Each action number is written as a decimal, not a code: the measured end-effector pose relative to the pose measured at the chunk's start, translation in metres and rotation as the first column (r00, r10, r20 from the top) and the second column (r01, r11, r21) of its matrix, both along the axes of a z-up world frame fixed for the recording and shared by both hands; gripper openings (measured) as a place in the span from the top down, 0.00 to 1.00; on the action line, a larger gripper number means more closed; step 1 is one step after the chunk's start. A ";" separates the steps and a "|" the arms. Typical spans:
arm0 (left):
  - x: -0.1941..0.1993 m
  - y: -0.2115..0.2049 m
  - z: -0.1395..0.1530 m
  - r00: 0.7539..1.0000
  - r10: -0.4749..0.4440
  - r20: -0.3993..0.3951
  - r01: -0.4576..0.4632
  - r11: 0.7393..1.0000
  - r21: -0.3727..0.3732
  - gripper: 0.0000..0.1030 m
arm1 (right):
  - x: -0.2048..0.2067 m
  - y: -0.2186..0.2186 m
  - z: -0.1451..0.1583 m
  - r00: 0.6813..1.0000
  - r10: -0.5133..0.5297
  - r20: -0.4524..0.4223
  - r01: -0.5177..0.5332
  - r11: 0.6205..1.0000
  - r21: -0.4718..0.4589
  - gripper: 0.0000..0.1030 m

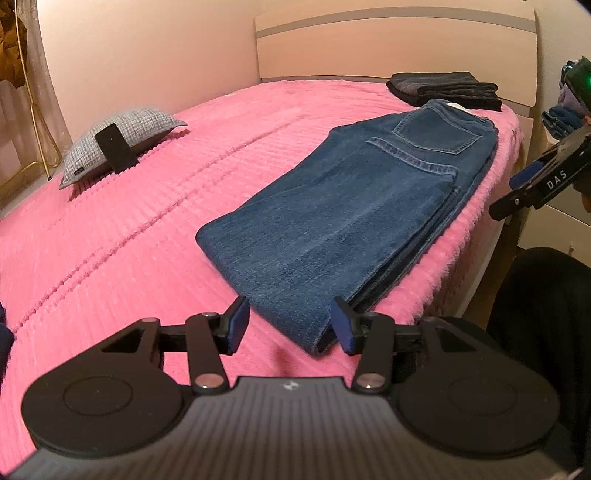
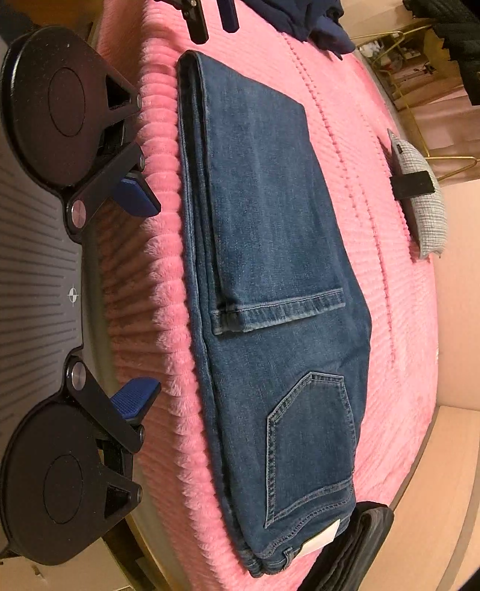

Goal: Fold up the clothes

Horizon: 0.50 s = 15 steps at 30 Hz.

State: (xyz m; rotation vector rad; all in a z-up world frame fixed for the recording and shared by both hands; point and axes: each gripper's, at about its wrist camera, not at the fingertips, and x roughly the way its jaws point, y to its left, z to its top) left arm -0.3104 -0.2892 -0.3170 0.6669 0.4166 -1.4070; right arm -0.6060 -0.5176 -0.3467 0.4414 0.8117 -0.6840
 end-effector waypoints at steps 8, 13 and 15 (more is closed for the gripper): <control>0.000 -0.003 0.000 1.000 -0.013 0.008 0.013 1.000 -0.004 0.54 | -0.011 -0.003 0.007 0.998 -0.057 -0.026 0.056 0.996 -0.063 0.07; 0.000 -0.006 -0.002 0.991 -0.098 0.092 0.096 0.995 0.025 0.52 | -0.015 0.011 0.032 0.999 -0.032 -0.004 0.031 0.980 -0.194 0.07; 0.000 -0.006 -0.004 0.975 -0.159 0.158 0.153 0.987 0.054 0.51 | -0.013 0.019 0.037 0.998 -0.033 -0.047 0.018 0.956 -0.293 0.07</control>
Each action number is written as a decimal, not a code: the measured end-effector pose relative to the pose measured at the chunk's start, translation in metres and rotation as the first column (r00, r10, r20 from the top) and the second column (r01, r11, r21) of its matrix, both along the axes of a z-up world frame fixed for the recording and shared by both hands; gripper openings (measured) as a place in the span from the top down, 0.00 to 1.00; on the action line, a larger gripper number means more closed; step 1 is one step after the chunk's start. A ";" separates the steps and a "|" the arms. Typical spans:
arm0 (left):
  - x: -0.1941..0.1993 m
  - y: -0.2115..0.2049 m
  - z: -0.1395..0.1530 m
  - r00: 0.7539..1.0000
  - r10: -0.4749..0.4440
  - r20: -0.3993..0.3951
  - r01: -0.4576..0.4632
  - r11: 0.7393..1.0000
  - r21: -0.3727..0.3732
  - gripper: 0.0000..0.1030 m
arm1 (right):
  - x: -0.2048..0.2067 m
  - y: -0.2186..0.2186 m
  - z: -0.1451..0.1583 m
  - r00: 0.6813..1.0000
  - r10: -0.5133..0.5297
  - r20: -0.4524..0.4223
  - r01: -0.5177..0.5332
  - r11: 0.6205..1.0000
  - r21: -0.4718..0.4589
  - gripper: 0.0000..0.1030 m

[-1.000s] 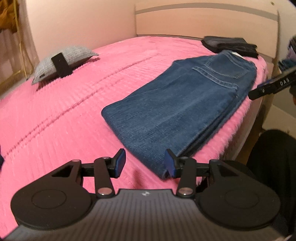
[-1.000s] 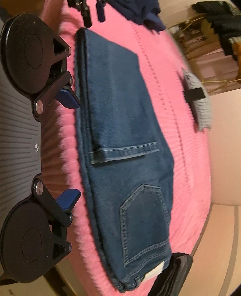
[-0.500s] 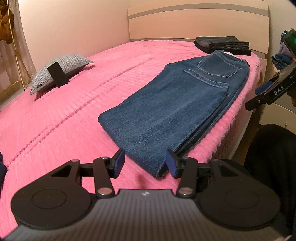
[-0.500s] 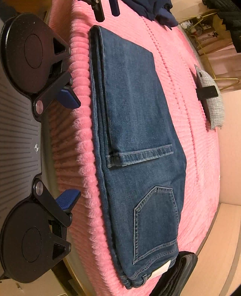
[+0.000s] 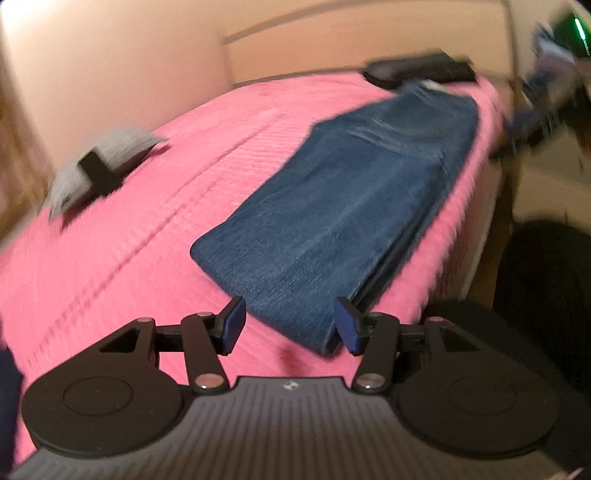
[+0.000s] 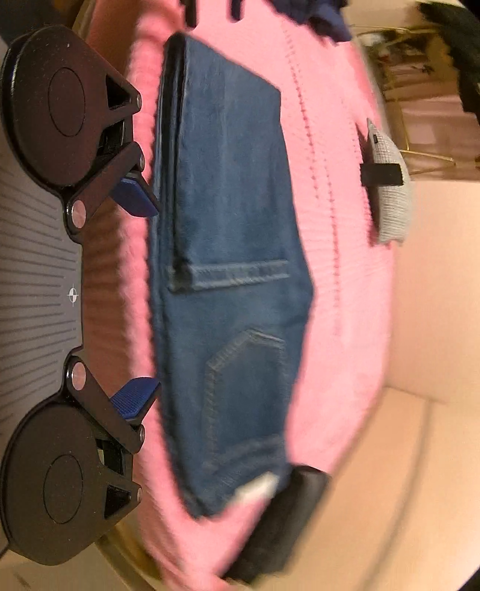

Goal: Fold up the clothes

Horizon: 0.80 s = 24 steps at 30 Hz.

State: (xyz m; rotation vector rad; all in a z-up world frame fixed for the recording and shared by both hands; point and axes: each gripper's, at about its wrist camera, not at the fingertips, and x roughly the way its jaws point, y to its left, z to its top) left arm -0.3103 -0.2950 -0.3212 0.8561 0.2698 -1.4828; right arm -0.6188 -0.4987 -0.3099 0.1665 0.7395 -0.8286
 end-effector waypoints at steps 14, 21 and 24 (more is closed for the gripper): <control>0.038 -0.026 -0.045 0.711 -0.502 0.493 0.465 0.861 0.205 0.57 | 0.065 0.059 -0.022 0.909 0.395 -0.134 -0.408 0.908 -0.095 0.07; 0.048 -0.039 -0.083 0.366 -0.658 0.658 0.651 0.687 0.324 0.59 | 0.120 0.098 -0.053 0.752 0.613 -0.241 -0.649 0.752 -0.112 0.07; 0.053 -0.043 -0.089 0.281 -0.678 0.679 0.688 0.636 0.349 0.65 | 0.138 0.108 -0.064 0.705 0.655 -0.272 -0.700 0.702 -0.126 0.07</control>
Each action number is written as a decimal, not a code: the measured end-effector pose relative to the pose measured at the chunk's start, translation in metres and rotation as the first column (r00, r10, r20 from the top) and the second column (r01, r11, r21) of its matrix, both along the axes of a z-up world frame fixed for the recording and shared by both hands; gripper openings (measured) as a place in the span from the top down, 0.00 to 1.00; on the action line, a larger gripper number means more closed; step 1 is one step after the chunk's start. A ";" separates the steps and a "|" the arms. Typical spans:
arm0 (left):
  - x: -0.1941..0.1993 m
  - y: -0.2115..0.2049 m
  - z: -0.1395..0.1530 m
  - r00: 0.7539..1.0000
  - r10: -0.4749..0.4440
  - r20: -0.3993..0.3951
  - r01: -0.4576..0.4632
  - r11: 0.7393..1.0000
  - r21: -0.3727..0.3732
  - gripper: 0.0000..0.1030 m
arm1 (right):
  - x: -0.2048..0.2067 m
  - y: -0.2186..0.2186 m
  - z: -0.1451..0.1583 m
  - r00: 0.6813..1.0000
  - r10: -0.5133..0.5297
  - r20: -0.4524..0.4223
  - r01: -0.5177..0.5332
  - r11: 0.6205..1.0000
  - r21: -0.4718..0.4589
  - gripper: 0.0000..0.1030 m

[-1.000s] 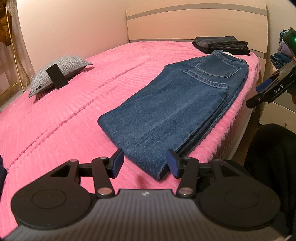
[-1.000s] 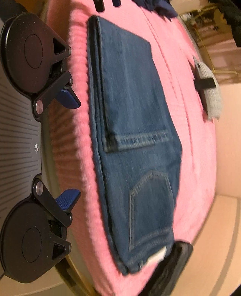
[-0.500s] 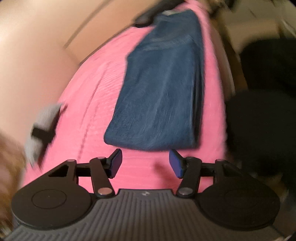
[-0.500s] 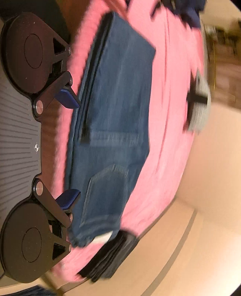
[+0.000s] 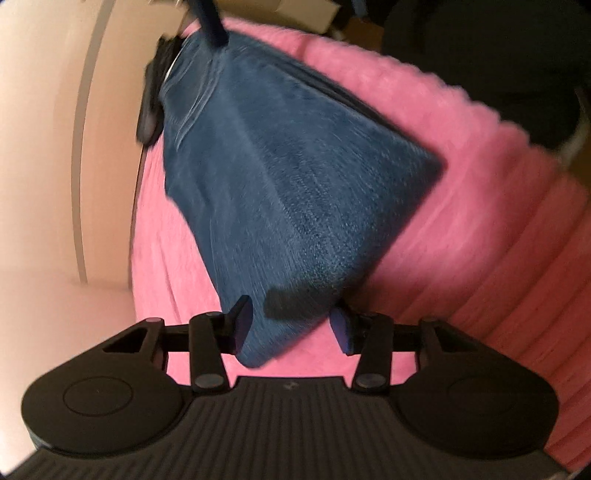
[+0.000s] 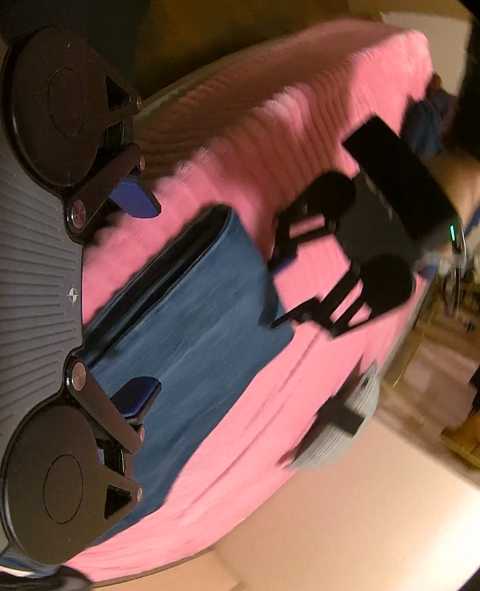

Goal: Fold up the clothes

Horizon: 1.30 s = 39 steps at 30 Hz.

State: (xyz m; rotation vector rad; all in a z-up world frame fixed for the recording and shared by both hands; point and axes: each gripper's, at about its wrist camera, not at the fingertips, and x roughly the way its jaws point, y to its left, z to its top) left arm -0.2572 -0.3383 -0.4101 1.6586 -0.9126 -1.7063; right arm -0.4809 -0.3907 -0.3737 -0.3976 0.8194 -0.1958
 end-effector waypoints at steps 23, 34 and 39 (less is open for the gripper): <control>0.005 -0.026 0.032 0.928 0.233 -0.292 -0.239 0.971 0.016 0.74 | 0.020 -0.017 -0.004 0.998 -0.023 0.061 0.035 0.980 -0.196 0.84; 0.001 -0.035 0.026 0.964 0.196 -0.180 -0.219 0.969 -0.113 0.91 | 0.018 0.002 0.033 0.995 0.006 0.097 0.009 0.987 -0.161 0.85; 0.012 0.002 0.058 0.936 0.275 -0.218 -0.305 0.945 -0.117 0.91 | 0.024 0.044 0.057 0.980 0.127 0.157 -0.114 0.990 -0.086 0.85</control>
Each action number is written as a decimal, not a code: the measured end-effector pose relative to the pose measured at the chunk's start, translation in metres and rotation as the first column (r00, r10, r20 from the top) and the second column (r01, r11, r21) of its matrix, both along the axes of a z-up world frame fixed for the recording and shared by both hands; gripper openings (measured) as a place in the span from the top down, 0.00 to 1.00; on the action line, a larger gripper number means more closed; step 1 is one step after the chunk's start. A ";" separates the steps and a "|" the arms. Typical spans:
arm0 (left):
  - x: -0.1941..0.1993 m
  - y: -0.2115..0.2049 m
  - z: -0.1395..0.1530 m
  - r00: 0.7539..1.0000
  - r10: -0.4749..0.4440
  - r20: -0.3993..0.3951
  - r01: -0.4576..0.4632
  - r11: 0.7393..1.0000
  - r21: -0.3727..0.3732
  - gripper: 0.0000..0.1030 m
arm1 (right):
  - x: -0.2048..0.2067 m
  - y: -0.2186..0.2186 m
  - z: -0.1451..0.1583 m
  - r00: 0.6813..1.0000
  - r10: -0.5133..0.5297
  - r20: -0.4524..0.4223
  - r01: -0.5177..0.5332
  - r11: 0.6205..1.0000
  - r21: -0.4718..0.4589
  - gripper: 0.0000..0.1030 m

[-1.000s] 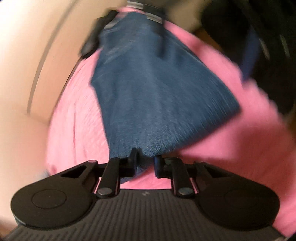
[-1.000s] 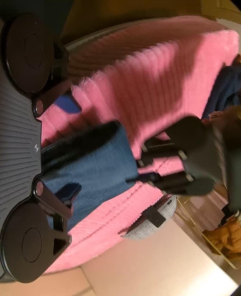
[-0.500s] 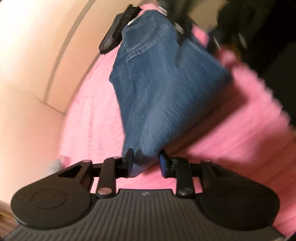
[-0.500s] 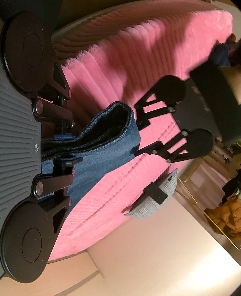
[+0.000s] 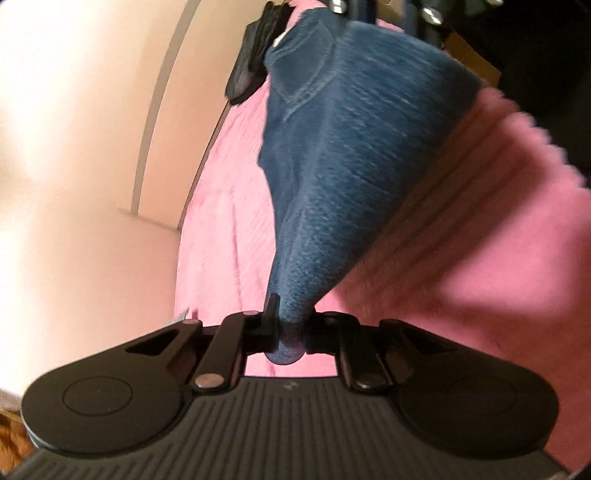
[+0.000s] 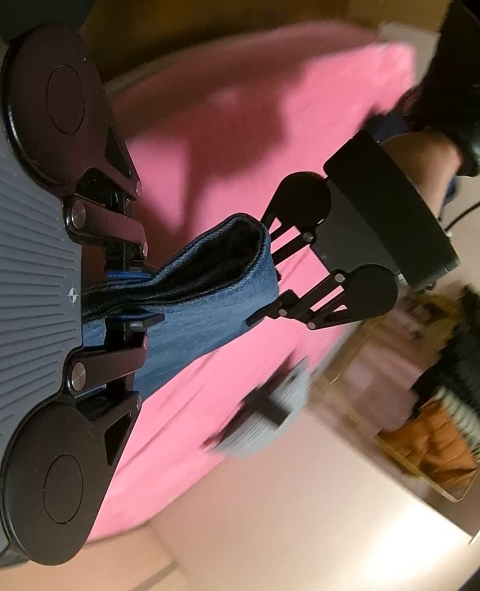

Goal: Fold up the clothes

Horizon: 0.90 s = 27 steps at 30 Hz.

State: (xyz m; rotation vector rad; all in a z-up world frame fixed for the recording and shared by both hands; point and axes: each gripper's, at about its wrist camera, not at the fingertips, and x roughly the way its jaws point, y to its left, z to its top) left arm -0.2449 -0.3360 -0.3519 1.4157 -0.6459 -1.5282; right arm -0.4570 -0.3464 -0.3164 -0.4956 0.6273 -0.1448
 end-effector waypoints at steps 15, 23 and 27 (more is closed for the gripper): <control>-0.019 0.024 0.110 0.984 0.173 -0.044 -0.174 0.985 -0.017 0.76 | -0.083 -0.050 0.088 0.910 -0.215 0.355 0.067 0.921 0.384 0.86; -0.065 -0.033 0.214 0.915 0.135 -0.380 -0.241 0.939 -0.245 0.63 | -0.200 -0.211 0.052 0.585 -0.741 0.330 0.234 0.544 0.806 0.86; -0.093 -0.066 0.181 0.916 0.140 -0.376 -0.206 0.968 -0.143 0.58 | -0.252 -0.265 -0.020 0.436 -0.896 0.087 0.202 0.191 0.961 0.85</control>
